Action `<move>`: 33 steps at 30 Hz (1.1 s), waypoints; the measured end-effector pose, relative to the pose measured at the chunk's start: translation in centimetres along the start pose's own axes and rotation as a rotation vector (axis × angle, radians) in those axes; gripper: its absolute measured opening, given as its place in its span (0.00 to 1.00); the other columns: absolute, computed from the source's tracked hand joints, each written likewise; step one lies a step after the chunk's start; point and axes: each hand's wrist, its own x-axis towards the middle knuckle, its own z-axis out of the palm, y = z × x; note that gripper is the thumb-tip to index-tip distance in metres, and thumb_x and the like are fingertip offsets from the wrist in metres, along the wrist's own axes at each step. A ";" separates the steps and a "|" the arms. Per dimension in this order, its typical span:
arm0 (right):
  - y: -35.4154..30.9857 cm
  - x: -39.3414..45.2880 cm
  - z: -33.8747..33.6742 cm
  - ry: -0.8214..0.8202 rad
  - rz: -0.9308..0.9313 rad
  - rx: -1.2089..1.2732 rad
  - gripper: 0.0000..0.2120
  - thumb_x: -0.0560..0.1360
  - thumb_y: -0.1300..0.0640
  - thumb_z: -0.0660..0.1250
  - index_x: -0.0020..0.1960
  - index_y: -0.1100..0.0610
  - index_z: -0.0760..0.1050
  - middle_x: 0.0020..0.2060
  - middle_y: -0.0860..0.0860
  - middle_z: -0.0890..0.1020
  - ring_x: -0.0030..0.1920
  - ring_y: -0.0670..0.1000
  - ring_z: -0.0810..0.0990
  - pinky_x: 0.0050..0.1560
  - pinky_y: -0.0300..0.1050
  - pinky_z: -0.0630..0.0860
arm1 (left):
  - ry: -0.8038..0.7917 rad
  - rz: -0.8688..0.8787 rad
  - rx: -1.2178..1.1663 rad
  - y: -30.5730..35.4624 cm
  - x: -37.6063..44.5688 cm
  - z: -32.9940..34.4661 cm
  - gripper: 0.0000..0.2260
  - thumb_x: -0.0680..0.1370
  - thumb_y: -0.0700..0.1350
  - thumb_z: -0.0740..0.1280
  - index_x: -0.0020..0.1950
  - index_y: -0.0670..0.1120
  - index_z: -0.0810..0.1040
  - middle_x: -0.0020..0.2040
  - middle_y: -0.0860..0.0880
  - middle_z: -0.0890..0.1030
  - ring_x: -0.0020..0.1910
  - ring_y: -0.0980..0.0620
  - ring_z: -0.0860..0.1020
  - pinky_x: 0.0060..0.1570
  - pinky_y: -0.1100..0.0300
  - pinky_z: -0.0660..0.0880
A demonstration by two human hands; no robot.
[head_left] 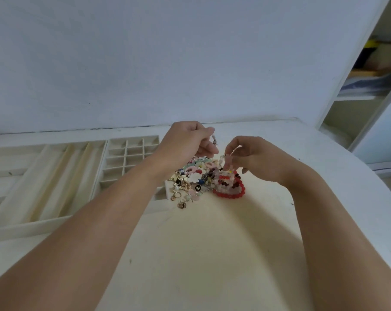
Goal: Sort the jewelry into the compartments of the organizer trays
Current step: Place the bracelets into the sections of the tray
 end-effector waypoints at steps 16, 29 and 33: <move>-1.5 0.2 2.5 0.358 -0.265 0.157 0.03 0.78 0.54 0.71 0.48 0.46 0.82 0.40 0.43 0.85 0.36 0.48 0.83 0.41 0.54 0.82 | 0.197 0.096 0.134 0.6 -1.7 -4.8 0.06 0.79 0.48 0.71 0.48 0.48 0.86 0.42 0.51 0.85 0.39 0.57 0.79 0.47 0.57 0.79; -11.9 1.8 11.1 0.145 -0.415 0.172 0.04 0.78 0.58 0.71 0.48 0.50 0.83 0.42 0.45 0.83 0.36 0.54 0.82 0.37 0.51 0.83 | 0.284 0.025 0.171 -2.6 -9.0 -20.4 0.06 0.79 0.43 0.70 0.49 0.42 0.85 0.39 0.50 0.84 0.37 0.53 0.79 0.44 0.54 0.79; -16.2 4.1 15.2 0.061 -0.470 0.201 0.05 0.78 0.60 0.71 0.48 0.52 0.83 0.41 0.47 0.82 0.35 0.51 0.81 0.37 0.45 0.83 | 0.349 0.032 0.140 -3.9 -10.0 -24.7 0.07 0.81 0.42 0.69 0.51 0.40 0.85 0.40 0.48 0.84 0.39 0.51 0.80 0.46 0.53 0.78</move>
